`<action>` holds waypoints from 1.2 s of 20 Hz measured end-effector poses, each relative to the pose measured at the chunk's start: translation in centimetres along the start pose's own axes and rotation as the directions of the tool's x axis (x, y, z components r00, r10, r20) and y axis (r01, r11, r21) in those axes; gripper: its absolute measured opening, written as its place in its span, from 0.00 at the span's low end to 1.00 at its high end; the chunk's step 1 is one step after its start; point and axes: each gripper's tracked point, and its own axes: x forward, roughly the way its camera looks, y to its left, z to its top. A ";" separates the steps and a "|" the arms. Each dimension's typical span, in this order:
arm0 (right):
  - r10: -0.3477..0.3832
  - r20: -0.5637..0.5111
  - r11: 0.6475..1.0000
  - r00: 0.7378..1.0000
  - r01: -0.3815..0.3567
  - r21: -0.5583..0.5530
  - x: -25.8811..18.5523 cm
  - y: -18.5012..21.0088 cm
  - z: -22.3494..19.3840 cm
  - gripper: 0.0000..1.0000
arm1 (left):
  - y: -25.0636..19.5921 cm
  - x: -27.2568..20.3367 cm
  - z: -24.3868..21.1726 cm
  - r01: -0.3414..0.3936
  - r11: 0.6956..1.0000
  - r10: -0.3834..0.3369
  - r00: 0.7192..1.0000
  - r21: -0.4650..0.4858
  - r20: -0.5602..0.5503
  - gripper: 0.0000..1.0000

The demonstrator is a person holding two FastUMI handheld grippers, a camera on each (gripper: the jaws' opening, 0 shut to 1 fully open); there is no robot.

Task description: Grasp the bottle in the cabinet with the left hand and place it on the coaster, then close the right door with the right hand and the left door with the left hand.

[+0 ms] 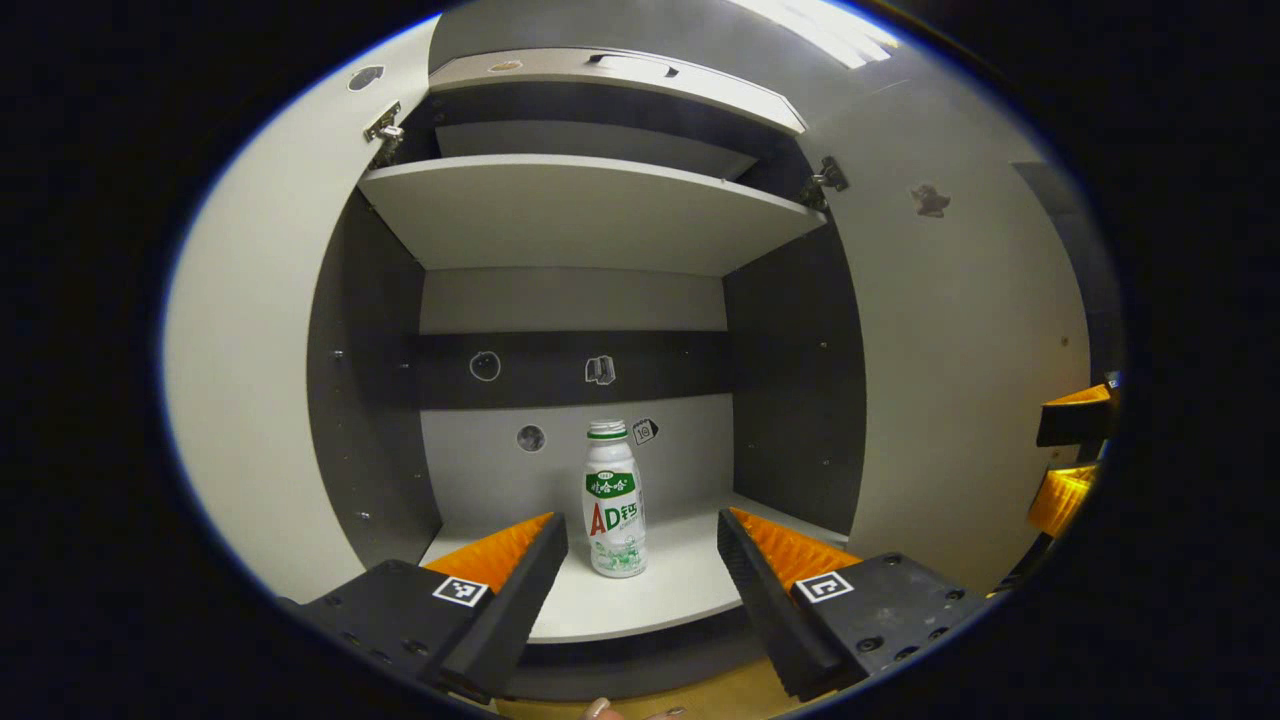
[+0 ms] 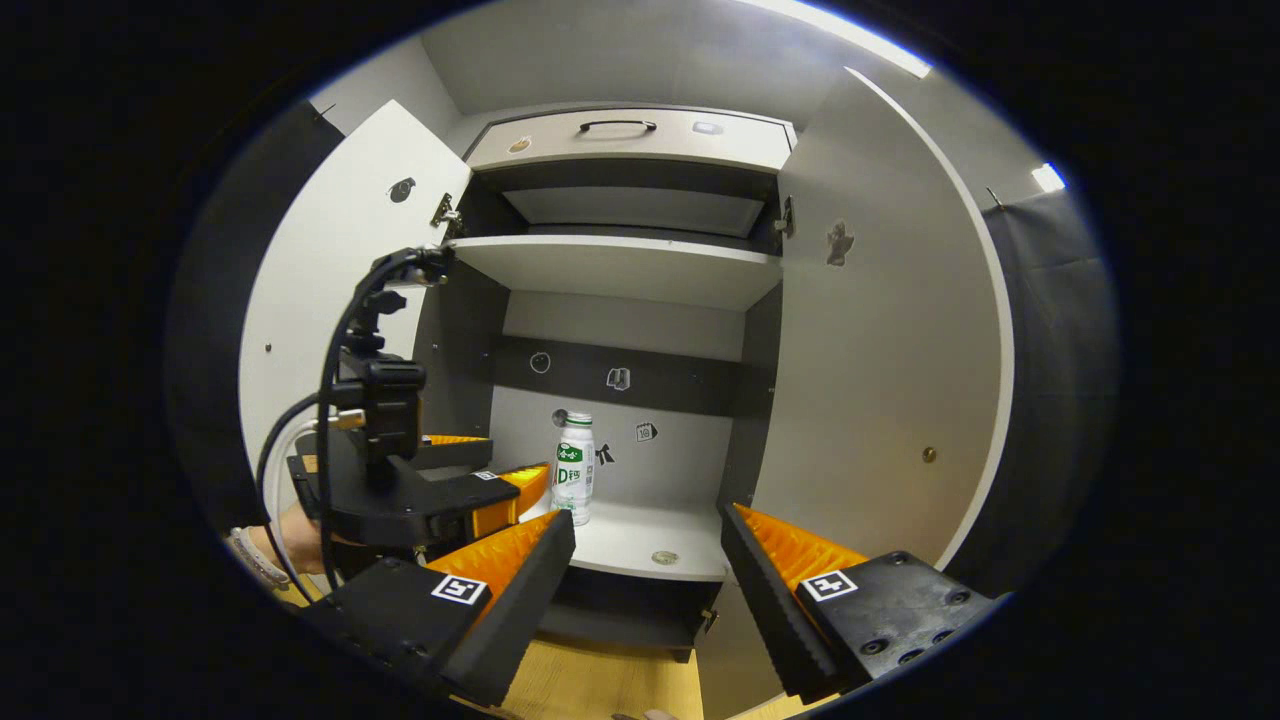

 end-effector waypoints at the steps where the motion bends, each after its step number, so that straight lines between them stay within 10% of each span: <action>1: 0.015 -0.007 1.000 1.000 -0.015 -0.002 0.5 0.2 -0.3 0.98 | 0.1 1.4 -0.2 -0.007 1.000 0.007 1.000 0.002 0.000 0.96; 24: 0.137 -0.032 0.990 0.990 -0.137 -0.017 6.6 2.9 -3.2 0.96 | 2.8 15.0 -4.7 -0.088 0.996 0.088 0.995 0.002 -0.045 0.88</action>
